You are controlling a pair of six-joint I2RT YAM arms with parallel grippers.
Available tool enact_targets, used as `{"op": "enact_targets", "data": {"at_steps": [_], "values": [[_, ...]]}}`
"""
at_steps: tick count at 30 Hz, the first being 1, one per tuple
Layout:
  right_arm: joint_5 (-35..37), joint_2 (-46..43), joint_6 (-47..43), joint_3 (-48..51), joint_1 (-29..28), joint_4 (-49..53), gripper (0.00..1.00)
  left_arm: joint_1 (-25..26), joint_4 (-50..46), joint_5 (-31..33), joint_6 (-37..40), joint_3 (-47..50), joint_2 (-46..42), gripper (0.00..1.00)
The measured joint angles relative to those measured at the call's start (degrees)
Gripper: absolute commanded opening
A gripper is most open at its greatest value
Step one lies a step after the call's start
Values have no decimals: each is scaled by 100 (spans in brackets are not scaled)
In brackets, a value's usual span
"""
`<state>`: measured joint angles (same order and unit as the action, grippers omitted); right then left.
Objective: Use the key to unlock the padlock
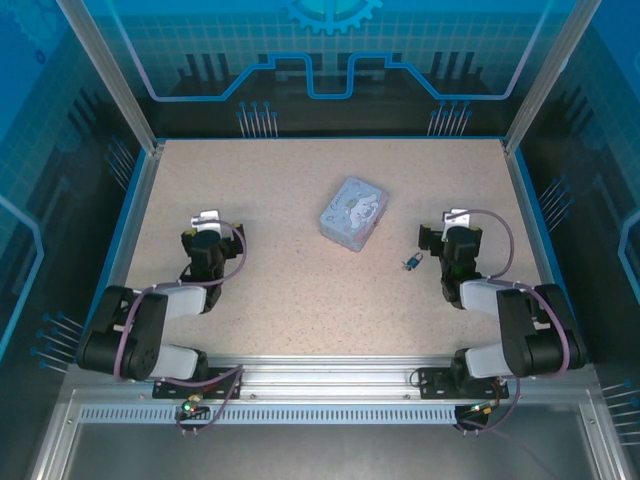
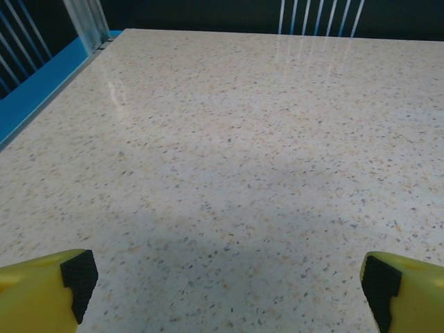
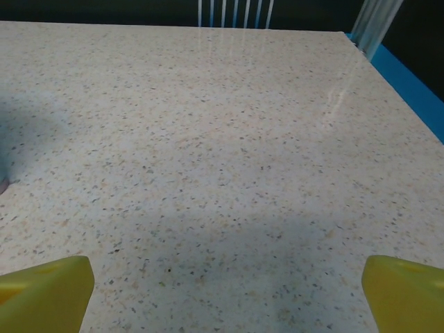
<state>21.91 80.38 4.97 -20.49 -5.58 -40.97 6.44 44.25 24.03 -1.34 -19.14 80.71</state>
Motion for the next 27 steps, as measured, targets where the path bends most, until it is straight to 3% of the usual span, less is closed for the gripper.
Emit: {"op": "enact_targets", "data": {"at_steps": [6,13,27], "values": [[-411,348,-212,-7,0,-645,100,-216,509,-623,46,-74,704,99],[-767,549,-227,-149,76,-457,100,-490,542,-1196,24,-201,787,99],[-699,549,-249,-179,11,-450,100,-549,542,-1493,22,-236,787,99]]}}
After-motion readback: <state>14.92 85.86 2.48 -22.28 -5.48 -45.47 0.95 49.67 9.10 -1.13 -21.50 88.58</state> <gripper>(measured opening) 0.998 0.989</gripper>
